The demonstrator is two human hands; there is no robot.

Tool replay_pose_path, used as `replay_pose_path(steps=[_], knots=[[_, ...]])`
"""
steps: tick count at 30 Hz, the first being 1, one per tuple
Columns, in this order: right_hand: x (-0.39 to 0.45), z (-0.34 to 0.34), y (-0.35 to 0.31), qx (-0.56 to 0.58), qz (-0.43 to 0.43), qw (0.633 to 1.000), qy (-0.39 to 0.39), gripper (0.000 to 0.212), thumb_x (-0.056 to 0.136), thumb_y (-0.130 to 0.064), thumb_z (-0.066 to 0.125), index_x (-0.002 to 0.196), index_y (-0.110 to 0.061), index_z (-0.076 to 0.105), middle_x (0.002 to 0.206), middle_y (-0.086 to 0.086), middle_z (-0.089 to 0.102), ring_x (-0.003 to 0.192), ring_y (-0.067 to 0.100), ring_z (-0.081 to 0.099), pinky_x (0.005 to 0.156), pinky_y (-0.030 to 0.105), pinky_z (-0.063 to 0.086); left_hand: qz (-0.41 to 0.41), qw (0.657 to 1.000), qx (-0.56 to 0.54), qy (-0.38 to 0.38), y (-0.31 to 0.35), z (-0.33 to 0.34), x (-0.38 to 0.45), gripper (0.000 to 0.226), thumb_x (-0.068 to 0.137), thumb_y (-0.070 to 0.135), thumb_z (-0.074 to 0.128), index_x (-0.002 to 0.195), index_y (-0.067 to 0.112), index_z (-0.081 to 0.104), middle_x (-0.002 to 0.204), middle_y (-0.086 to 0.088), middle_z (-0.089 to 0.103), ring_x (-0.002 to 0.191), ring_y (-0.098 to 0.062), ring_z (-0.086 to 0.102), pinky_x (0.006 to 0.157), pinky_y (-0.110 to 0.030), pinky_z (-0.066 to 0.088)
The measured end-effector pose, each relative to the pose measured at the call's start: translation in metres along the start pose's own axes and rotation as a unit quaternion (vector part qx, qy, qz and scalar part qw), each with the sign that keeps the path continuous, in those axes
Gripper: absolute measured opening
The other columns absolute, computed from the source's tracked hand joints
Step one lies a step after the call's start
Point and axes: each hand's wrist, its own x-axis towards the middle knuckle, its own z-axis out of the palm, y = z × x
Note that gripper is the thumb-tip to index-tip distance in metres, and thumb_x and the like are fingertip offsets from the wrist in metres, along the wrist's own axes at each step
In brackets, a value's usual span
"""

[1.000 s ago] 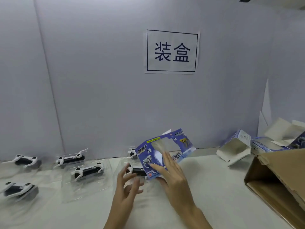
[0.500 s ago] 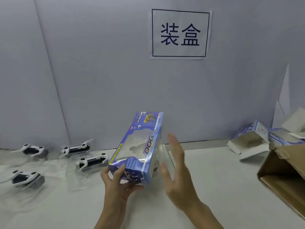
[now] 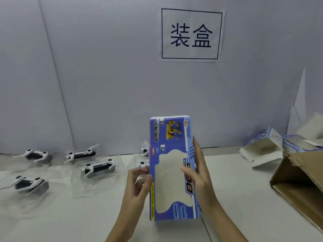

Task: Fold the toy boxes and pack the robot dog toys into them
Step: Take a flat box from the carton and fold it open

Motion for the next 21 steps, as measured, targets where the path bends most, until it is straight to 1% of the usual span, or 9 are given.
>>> replay_pose_path(steps=[3, 5, 7, 10, 13, 15, 17, 19, 21], knots=[[-0.010, 0.019, 0.000, -0.032, -0.019, 0.997, -0.068, 0.072, 0.096, -0.022, 0.062, 0.156, -0.050, 0.032, 0.154, -0.009, 0.048, 0.141, 0.023, 0.051, 0.094, 0.047, 0.061, 0.013, 0.999, -0.012, 0.036, 0.011, -0.008, 0.004, 0.073, 0.067, 0.077, 0.076, 0.132, 0.060, 0.048, 0.137, 0.029, 0.057, 0.114, -0.006, 0.068, 0.078, -0.031, 0.063], [-0.016, 0.029, 0.001, -0.049, -0.042, 0.994, -0.085, 0.073, 0.098, -0.025, 0.063, 0.154, -0.056, 0.029, 0.160, -0.012, 0.038, 0.149, 0.022, 0.040, 0.093, 0.036, 0.061, 0.022, 0.999, -0.011, 0.036, 0.013, -0.012, 0.005, 0.068, 0.077, 0.060, 0.080, 0.133, 0.070, 0.043, 0.138, 0.031, 0.057, 0.117, -0.004, 0.066, 0.078, -0.031, 0.063], [-0.019, 0.034, 0.004, -0.070, -0.062, 0.993, -0.079, 0.075, 0.097, -0.033, 0.065, 0.153, -0.060, 0.025, 0.163, -0.017, 0.031, 0.154, 0.020, 0.030, 0.093, 0.028, 0.060, 0.022, 1.000, -0.003, 0.020, 0.010, -0.016, 0.005, 0.067, 0.086, 0.041, 0.073, 0.135, 0.072, 0.040, 0.133, 0.030, 0.062, 0.119, -0.005, 0.066, 0.078, -0.030, 0.063], [-0.018, 0.032, 0.009, -0.077, -0.057, 0.992, -0.077, 0.076, 0.093, -0.043, 0.066, 0.152, -0.064, 0.023, 0.160, -0.020, 0.033, 0.152, 0.018, 0.032, 0.090, 0.026, 0.060, 0.016, 1.000, 0.021, 0.003, 0.011, -0.020, 0.004, 0.070, 0.088, 0.038, 0.069, 0.136, 0.076, 0.035, 0.137, 0.030, 0.059, 0.125, -0.005, 0.062, 0.086, -0.035, 0.063], [-0.015, 0.026, 0.011, -0.099, -0.020, 0.993, -0.062, 0.070, 0.088, -0.053, 0.065, 0.147, -0.065, 0.029, 0.146, -0.028, 0.047, 0.141, 0.009, 0.048, 0.082, 0.017, 0.058, 0.011, 0.998, 0.059, -0.007, 0.015, -0.019, 0.002, 0.068, 0.088, 0.054, 0.075, 0.132, 0.081, 0.032, 0.135, 0.034, 0.058, 0.122, -0.001, 0.063, 0.087, -0.037, 0.063], [-0.014, 0.024, 0.015, -0.123, -0.002, 0.992, -0.037, 0.067, 0.086, -0.057, 0.063, 0.147, -0.055, 0.034, 0.140, -0.026, 0.054, 0.135, 0.006, 0.054, 0.081, 0.013, 0.056, 0.007, 0.997, 0.081, -0.012, 0.019, -0.017, 0.000, 0.071, 0.075, 0.075, 0.074, 0.130, 0.083, 0.030, 0.128, 0.039, 0.058, 0.117, 0.003, 0.063, 0.082, -0.036, 0.064], [-0.013, 0.024, 0.017, -0.144, 0.010, 0.989, -0.019, 0.064, 0.086, -0.056, 0.060, 0.144, -0.046, 0.036, 0.140, -0.023, 0.055, 0.131, 0.005, 0.056, 0.085, 0.014, 0.056, 0.019, 0.994, 0.104, -0.010, 0.019, -0.017, 0.000, 0.084, 0.061, 0.088, 0.071, 0.134, 0.079, 0.030, 0.127, 0.040, 0.058, 0.116, 0.002, 0.063, 0.080, -0.034, 0.064], [-0.012, 0.027, 0.017, -0.151, 0.015, 0.988, -0.007, 0.058, 0.087, -0.054, 0.057, 0.141, -0.042, 0.039, 0.140, -0.020, 0.055, 0.129, 0.007, 0.058, 0.087, 0.017, 0.057, 0.031, 0.993, 0.114, -0.014, 0.020, -0.018, -0.001, 0.086, 0.061, 0.089, 0.069, 0.137, 0.073, 0.032, 0.131, 0.036, 0.058, 0.119, 0.001, 0.062, 0.079, -0.029, 0.063], [-0.013, 0.031, 0.012, -0.134, 0.011, 0.991, 0.002, 0.057, 0.087, -0.061, 0.057, 0.136, -0.034, 0.044, 0.138, -0.012, 0.058, 0.127, 0.013, 0.061, 0.086, 0.022, 0.060, 0.036, 0.993, 0.111, -0.026, 0.020, -0.017, -0.003, 0.084, 0.064, 0.087, 0.071, 0.137, 0.068, 0.035, 0.135, 0.031, 0.058, 0.122, -0.004, 0.062, 0.079, -0.025, 0.062]])
